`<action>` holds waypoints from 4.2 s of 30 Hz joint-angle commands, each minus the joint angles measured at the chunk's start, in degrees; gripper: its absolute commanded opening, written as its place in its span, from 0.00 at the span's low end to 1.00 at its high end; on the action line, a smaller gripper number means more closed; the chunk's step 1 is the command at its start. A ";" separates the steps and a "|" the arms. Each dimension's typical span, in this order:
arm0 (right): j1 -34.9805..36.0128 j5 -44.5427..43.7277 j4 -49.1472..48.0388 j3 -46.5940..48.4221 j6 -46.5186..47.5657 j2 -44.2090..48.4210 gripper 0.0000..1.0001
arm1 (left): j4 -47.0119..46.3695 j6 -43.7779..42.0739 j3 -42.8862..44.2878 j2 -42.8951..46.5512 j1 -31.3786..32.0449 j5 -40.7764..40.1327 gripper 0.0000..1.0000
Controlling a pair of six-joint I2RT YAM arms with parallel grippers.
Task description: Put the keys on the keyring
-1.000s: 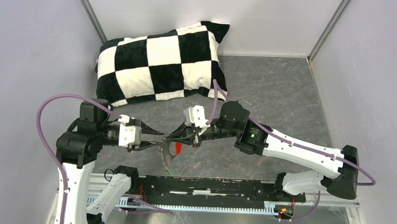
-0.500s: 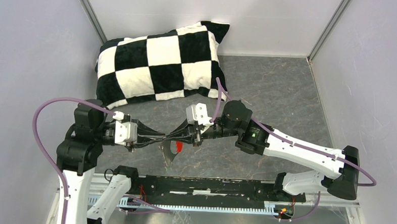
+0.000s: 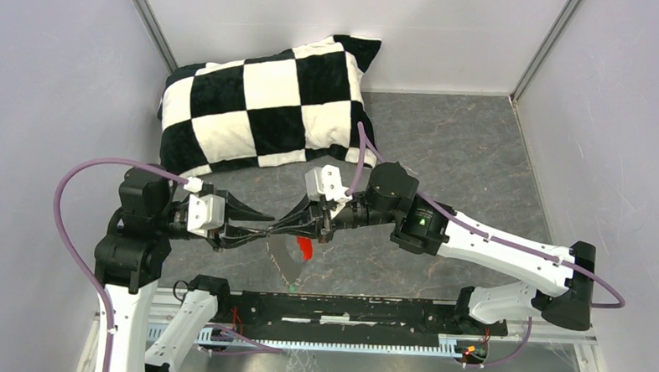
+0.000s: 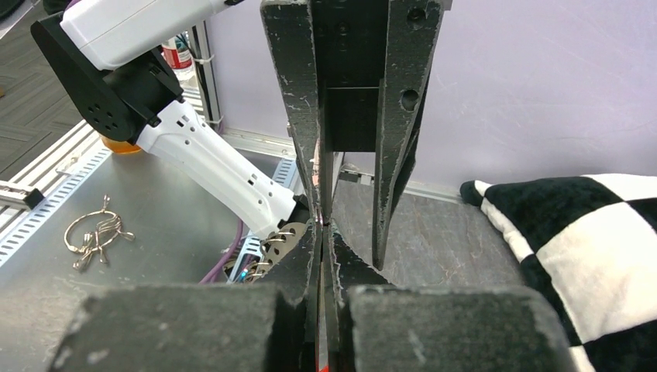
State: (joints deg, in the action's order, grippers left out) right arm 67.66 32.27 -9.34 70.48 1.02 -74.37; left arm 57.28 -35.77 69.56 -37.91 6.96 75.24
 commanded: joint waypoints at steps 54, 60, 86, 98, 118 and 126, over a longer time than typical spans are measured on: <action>-2.99 -1.27 30.81 16.41 1.56 -2.54 0.36 | -2.57 -0.32 -1.03 3.35 0.33 0.63 0.02; -3.20 -9.25 29.17 9.00 -0.22 0.16 0.34 | -2.21 0.12 -3.24 4.04 0.33 -1.24 0.02; -6.69 -5.69 19.09 -40.42 12.68 16.08 0.59 | 1.26 -5.70 -6.10 1.72 0.33 -2.47 0.04; -6.75 2.24 18.54 -39.10 30.36 5.58 0.62 | 1.25 -5.54 -5.33 1.71 0.34 -2.64 0.09; -7.37 6.37 22.25 -33.57 38.03 -4.50 0.48 | 1.26 -5.10 -4.88 1.96 0.33 -3.83 0.11; -7.19 6.83 24.97 -32.03 38.89 -7.65 0.41 | 1.26 -5.18 -4.78 2.23 0.33 -4.27 0.11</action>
State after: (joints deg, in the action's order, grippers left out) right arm 60.58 37.34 14.44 35.77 38.17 -80.62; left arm 58.35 -39.92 63.46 -36.21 7.20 71.53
